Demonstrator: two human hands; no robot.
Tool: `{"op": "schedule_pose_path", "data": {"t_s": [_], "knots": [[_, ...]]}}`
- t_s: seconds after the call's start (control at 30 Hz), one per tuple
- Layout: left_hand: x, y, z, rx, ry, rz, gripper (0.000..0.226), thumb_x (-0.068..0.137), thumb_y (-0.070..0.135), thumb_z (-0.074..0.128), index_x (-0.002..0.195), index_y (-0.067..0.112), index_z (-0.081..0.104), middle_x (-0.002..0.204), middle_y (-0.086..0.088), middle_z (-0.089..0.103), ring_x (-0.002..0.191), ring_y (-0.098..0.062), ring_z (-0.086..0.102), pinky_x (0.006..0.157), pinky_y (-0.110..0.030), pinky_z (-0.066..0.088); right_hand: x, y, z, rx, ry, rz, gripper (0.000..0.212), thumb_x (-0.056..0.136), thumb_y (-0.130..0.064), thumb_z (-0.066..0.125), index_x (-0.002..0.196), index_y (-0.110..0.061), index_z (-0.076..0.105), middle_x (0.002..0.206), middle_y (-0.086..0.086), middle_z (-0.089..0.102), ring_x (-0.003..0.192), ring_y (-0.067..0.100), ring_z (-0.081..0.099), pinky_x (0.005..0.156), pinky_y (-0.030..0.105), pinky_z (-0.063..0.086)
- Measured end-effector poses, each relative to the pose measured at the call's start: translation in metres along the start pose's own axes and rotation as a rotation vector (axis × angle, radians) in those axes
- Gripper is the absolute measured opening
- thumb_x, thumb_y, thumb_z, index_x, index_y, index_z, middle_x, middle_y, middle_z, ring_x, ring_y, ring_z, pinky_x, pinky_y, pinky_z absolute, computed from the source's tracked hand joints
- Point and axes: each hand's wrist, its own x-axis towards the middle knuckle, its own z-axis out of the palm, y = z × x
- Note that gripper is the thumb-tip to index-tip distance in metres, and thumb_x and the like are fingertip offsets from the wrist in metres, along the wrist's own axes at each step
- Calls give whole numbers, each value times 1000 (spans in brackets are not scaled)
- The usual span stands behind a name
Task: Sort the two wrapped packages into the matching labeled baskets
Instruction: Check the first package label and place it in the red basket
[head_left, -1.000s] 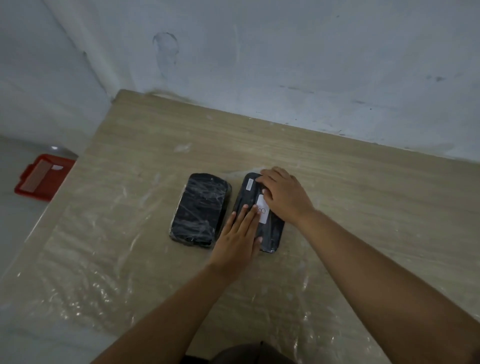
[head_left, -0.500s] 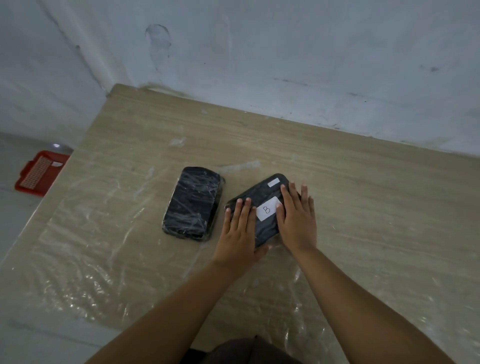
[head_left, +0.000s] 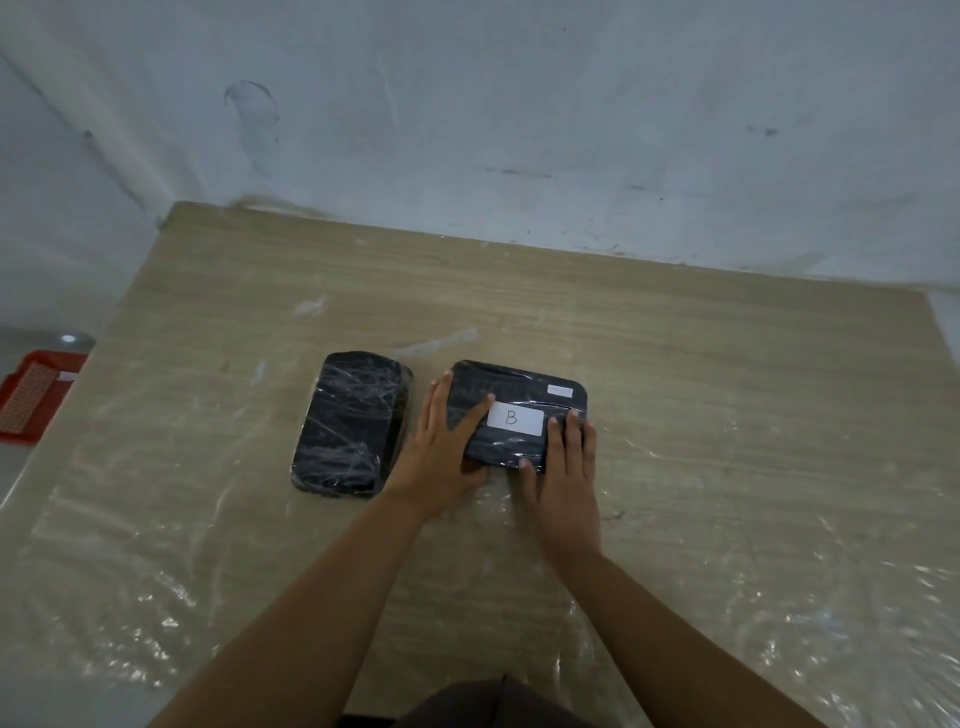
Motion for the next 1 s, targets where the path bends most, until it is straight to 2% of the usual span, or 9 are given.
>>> {"op": "schedule_pose_path", "data": {"t_s": [0.1,0.2,0.33,0.43,0.5,0.63,0.8,0.87,1.0], "knots": [[-6,-1,7,-67,45,-17,97,81,41,65,147,28,-4,157,-1,-20,145,-21,-11,115,-44,23,3,5,0,12,-7,-8,62,96,-41,38,147,-16,12,154,-8,-7,140,10,-19,114,31,5],[-10,-2,10,-135,57,-8,98,83,32,65,143,29,-14,154,4,-25,145,-17,-8,115,-37,20,3,13,-1,13,-15,-59,65,94,-50,34,147,-20,13,153,-13,-6,139,3,-22,113,31,9],[-12,1,11,-203,84,-32,94,84,28,65,144,28,-8,153,-2,-26,143,-17,-11,115,-35,16,3,16,-4,48,15,-66,71,90,-59,32,147,-23,10,154,-15,-6,140,-1,-18,110,33,17],[-11,2,8,-264,64,-80,91,84,29,64,147,24,-2,157,-5,-19,146,-23,-5,116,-37,17,0,17,-13,44,65,-73,72,89,-60,34,147,-24,10,158,-7,2,142,4,-7,111,34,17],[-7,0,2,-268,59,-99,90,85,31,63,148,23,0,157,-3,-18,146,-23,-6,117,-38,14,0,14,-23,50,98,-58,71,88,-58,34,146,-22,14,158,-1,10,144,10,2,113,37,19],[4,-5,-20,-240,54,-84,87,86,36,60,148,25,0,156,4,-20,146,-21,-4,116,-40,20,9,-6,-40,88,135,-52,63,92,-44,41,144,-15,22,155,8,23,144,19,16,115,44,25],[7,-16,-65,-212,77,24,86,87,37,58,148,23,0,157,0,-18,146,-23,-2,117,-40,20,17,-53,-55,121,247,-45,55,92,-33,49,139,-12,31,146,10,39,135,24,36,109,42,34],[3,-25,-85,-168,122,74,85,87,39,57,148,21,0,157,-5,-15,146,-25,-1,116,-38,18,16,-74,-60,117,295,-46,51,91,-30,50,137,-13,34,140,8,45,128,23,42,104,37,37],[-9,-56,-122,-102,163,136,86,87,40,56,148,20,-1,157,-9,-12,146,-26,5,115,-41,22,10,-113,-59,63,319,-71,47,92,-31,50,135,-15,38,138,5,48,125,22,44,101,34,36]]}}
